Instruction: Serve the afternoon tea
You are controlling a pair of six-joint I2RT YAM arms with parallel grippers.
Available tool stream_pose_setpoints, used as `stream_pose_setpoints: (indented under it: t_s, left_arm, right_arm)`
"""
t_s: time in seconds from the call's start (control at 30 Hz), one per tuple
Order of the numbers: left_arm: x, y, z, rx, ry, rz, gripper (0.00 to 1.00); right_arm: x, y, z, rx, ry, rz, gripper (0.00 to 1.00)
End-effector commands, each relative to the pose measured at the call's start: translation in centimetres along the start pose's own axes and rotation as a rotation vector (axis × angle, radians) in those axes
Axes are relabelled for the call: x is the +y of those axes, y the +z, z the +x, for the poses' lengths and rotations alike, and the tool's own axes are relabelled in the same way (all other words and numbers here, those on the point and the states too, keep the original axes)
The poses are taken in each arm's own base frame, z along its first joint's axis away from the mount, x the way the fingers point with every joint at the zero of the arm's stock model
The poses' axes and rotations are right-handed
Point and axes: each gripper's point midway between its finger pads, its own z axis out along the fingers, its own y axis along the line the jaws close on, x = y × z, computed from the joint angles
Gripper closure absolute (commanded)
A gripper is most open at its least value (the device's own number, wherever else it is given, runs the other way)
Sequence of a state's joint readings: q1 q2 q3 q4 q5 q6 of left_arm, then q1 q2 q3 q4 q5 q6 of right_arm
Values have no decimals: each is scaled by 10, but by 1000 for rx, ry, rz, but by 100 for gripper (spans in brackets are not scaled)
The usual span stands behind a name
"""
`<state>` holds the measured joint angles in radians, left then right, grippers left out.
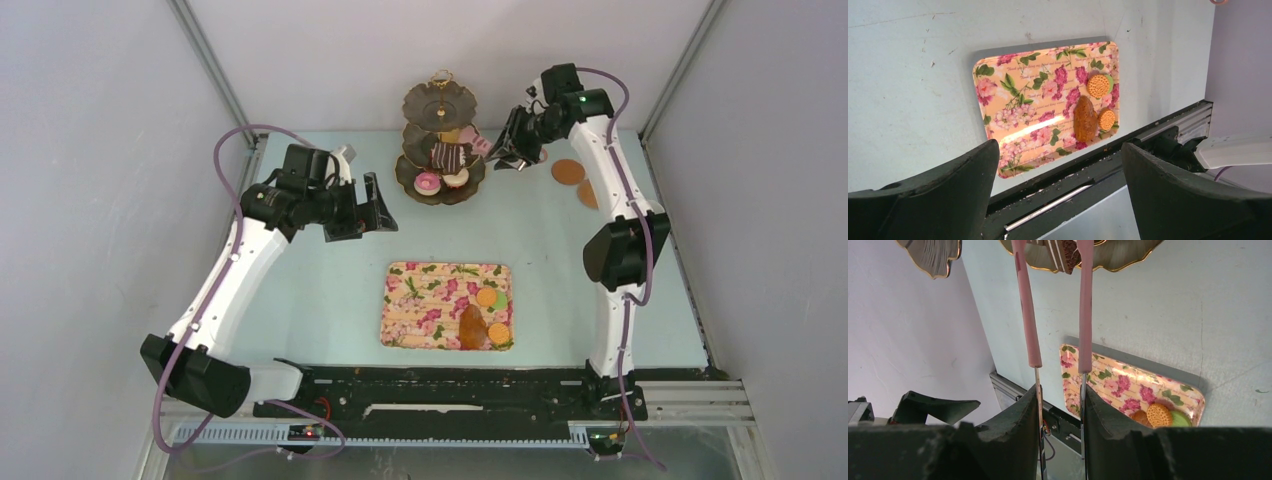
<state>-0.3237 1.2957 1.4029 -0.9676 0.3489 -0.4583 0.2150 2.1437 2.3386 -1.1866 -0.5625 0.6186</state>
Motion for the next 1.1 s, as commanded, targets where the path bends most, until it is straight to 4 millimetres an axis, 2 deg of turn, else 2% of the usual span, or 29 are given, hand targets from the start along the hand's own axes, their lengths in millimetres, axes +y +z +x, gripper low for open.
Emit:
stream_pose_setpoints:
  t_s: [0.0, 0.13, 0.2, 0.37, 0.53, 0.67, 0.83, 1.07]
  left_arm:
    - [-12, -8, -13, -43, 35, 45, 2]
    - [-14, -10, -14, -52, 29, 57, 2]
    - [-15, -11, -14, -56, 23, 61, 2]
    - [-16, -16, -9, -68, 9, 66, 2]
    - [-15, -19, -7, -76, 0, 66, 2]
    - [-17, -20, -9, -83, -5, 73, 2]
    - [-16, -22, -8, -83, 0, 64, 2]
    - [-15, -23, -10, -84, 8, 50, 2]
  right_arm:
    - [19, -38, 2, -54, -70, -63, 66]
    - [8, -40, 25, -30, -84, -57, 67]
    - [5, -35, 40, -11, -74, -81, 68]
    - [13, -23, 69, 7, -50, -158, 69]
    - [24, 1, 90, 36, 16, -248, 71]
    - [32, 24, 94, 61, 37, -274, 75]
    - [40, 41, 81, 32, 56, -304, 79]
    - [31, 60, 79, 63, 113, -281, 84]
